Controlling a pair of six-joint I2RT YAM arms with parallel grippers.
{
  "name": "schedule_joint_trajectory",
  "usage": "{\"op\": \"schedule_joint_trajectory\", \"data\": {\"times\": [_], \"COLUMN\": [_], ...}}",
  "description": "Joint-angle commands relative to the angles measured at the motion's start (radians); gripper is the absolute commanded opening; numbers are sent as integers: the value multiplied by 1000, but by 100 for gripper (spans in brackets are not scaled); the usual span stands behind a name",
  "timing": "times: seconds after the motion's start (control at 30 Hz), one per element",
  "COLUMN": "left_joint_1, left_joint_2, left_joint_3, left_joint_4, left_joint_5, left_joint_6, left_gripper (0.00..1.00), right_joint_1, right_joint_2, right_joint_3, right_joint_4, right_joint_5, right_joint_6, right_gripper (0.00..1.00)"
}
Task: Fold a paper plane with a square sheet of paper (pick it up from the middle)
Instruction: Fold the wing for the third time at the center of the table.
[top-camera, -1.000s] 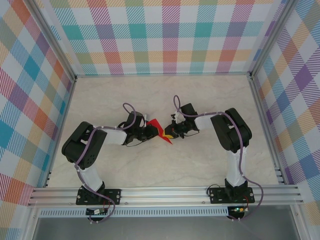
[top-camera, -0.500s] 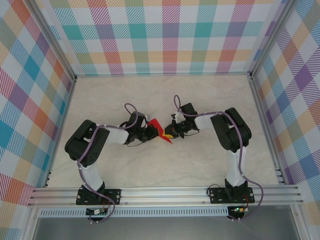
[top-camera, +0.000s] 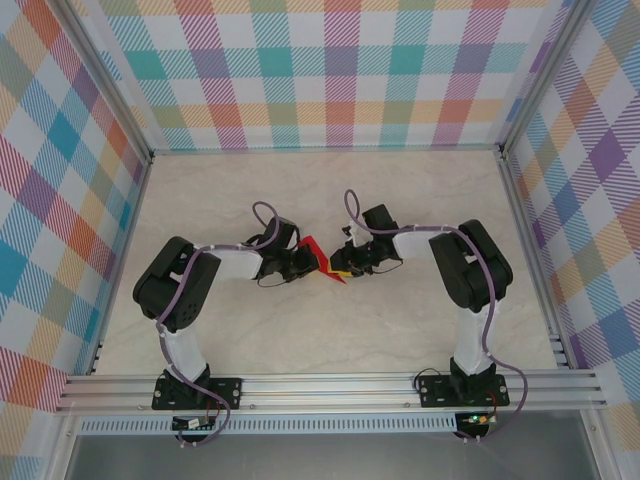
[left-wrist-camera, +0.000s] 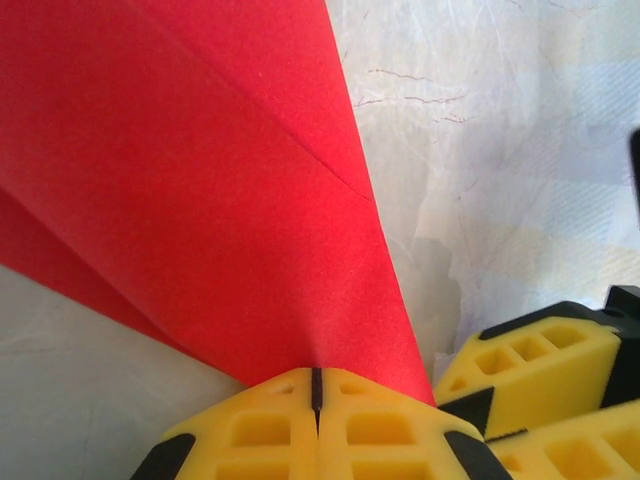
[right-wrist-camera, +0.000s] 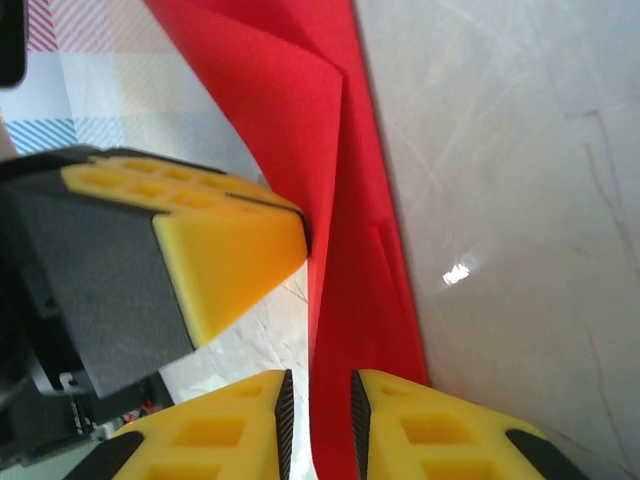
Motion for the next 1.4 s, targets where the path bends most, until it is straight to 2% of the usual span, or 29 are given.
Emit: {"op": "schedule_joint_trajectory", "data": {"times": [0.0, 0.67, 0.9, 1.13, 1.37], "left_joint_1": [-2, -2, -2, -1, -1], "left_joint_2": [36, 66, 62, 36, -76], "left_joint_3": [18, 63, 81, 108, 56], "left_joint_4": [-113, -174, -193, -204, -80], "left_joint_5": [-72, -66, -61, -50, -6], "left_joint_6": [-6, -23, -17, 8, 41], "left_gripper": [5, 5, 5, 5, 10], "right_joint_1": [3, 44, 44, 39, 13], "right_joint_2": [-48, -8, -3, 4, -12], "right_joint_3": [-19, 1, -10, -20, -68], "right_joint_4": [-24, -42, -20, 14, 110], "right_joint_5": [18, 71, 76, 51, -41], "right_joint_6": [-135, -336, -368, -349, -241], "right_gripper": [24, 25, 18, 4, 0]}}
